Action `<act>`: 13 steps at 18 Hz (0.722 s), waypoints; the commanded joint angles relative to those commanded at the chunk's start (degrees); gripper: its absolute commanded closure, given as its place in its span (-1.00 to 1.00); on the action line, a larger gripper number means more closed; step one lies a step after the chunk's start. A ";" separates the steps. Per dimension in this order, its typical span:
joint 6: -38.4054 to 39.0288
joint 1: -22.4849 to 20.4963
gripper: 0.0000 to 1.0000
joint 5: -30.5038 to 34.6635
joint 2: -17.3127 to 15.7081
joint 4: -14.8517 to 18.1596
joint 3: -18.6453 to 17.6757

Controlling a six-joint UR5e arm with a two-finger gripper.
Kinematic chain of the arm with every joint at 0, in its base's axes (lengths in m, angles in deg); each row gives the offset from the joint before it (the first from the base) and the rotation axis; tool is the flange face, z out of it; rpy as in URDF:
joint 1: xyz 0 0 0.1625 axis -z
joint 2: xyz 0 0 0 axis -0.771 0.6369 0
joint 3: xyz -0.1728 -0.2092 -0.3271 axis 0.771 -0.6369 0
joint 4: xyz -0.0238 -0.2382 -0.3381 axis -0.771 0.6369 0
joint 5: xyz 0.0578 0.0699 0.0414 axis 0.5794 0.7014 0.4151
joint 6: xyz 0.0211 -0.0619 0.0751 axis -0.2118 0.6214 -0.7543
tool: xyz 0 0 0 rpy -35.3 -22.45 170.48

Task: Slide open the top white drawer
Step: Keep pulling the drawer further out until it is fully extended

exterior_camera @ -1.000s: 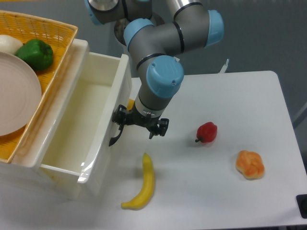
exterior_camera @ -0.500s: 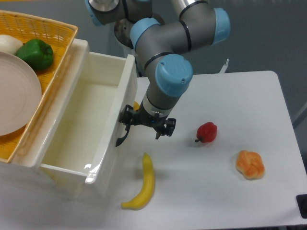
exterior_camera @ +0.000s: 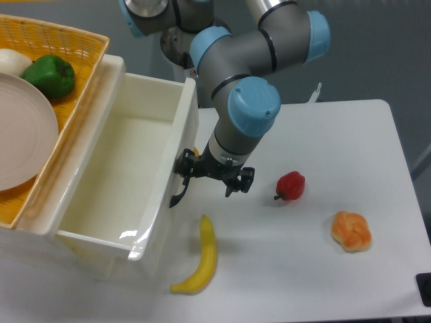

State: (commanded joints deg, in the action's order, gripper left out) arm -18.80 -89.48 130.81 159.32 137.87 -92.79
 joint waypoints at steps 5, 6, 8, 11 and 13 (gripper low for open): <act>-0.44 -0.35 -1.00 0.00 0.17 0.00 0.18; -0.44 -0.35 -1.00 0.00 0.26 0.00 0.09; -0.44 -0.53 -1.00 -0.09 0.26 0.00 0.18; -0.35 -0.79 -1.00 -0.52 0.44 -0.35 0.00; -0.44 -0.88 -1.00 -0.61 0.44 -0.35 -0.09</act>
State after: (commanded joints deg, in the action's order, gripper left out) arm -19.24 -90.36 130.19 159.76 137.51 -92.88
